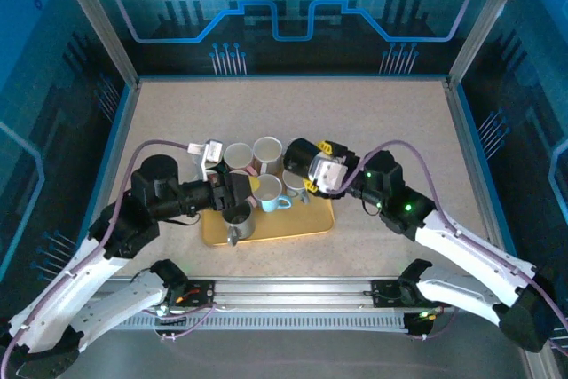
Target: Turn the mug right side up
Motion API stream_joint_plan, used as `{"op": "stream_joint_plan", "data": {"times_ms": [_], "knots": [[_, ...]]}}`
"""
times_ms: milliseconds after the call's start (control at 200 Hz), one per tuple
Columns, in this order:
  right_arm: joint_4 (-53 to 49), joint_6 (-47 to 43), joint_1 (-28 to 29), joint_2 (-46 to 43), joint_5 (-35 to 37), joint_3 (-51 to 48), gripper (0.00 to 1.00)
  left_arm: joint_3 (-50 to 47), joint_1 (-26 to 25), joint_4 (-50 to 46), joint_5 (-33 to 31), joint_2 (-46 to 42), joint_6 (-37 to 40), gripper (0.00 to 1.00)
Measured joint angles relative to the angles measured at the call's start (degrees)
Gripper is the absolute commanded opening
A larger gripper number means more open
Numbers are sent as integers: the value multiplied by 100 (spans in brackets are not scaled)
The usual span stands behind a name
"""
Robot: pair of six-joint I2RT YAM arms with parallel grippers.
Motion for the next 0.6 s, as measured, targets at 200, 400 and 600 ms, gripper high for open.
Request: {"op": "stream_joint_plan", "data": {"times_ms": [200,400,600], "knots": [[874,-1021,531,-205,297,-588,9,-1010,0,1460,525,170,-1971,59],[1320,-1445,723,-251,535,-776,10,-1071,0,2039,734,481,-2730,64],[1416,-1784,911,-319,667,-778,10,-1071,-59,2350,813,822,-3010,56]]}}
